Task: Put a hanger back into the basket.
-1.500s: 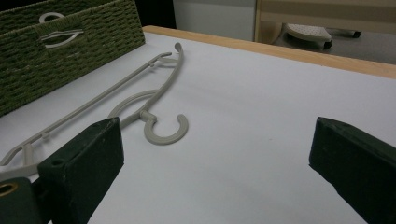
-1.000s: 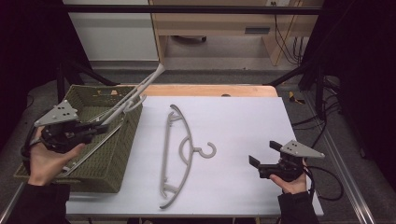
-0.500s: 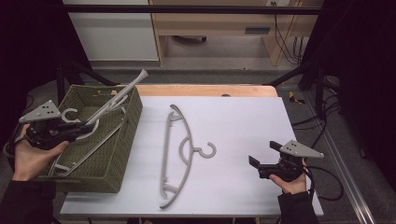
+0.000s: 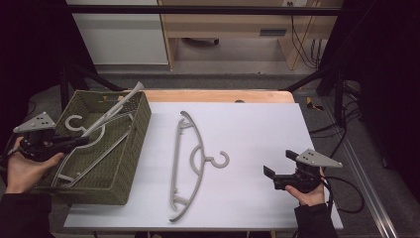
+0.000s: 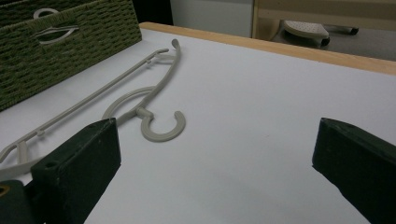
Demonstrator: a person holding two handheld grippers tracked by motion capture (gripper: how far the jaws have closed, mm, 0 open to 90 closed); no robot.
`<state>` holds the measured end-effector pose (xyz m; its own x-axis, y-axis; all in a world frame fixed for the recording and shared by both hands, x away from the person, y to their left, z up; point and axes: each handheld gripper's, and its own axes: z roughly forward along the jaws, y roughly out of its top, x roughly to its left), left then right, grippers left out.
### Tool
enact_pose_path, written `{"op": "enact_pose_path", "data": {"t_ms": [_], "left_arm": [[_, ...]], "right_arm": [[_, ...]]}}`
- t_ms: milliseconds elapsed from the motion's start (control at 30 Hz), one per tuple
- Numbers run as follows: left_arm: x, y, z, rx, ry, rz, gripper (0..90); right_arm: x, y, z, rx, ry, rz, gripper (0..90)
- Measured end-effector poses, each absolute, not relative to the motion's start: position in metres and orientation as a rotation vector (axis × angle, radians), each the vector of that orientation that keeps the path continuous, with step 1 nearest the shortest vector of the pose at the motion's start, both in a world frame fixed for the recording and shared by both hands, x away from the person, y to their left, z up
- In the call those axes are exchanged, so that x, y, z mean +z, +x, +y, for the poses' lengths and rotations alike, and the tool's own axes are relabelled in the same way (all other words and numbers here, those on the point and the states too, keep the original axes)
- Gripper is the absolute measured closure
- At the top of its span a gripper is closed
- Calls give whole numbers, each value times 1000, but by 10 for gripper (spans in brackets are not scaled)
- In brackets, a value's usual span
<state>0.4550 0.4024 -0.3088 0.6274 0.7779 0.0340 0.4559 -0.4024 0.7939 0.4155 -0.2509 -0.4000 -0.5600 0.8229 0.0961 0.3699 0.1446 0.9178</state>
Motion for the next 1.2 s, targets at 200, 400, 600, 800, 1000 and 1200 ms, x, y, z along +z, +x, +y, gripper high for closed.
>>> {"op": "enact_pose_path", "data": {"t_ms": [200, 400, 600, 800, 1000, 1200], "left_arm": [[-317, 454, 417, 505, 2049, 996, 819], [-322, 453, 425, 488, 2027, 1005, 820], [-323, 451, 427, 487, 2047, 981, 820], [-324, 447, 417, 485, 2093, 938, 820], [-329, 448, 420, 458, 2074, 929, 819], [-330, 447, 421, 484, 2080, 923, 818]], "right_arm": [[-401, 416, -251, 1396, 1135, 1999, 14], [-401, 416, -250, 1397, 1141, 2000, 14], [-401, 416, -250, 1397, 1142, 1999, 14], [-401, 416, -250, 1399, 1138, 2003, 15], [-401, 416, -250, 1393, 1135, 2004, 15], [-401, 416, -250, 1399, 1135, 2004, 15]]}}
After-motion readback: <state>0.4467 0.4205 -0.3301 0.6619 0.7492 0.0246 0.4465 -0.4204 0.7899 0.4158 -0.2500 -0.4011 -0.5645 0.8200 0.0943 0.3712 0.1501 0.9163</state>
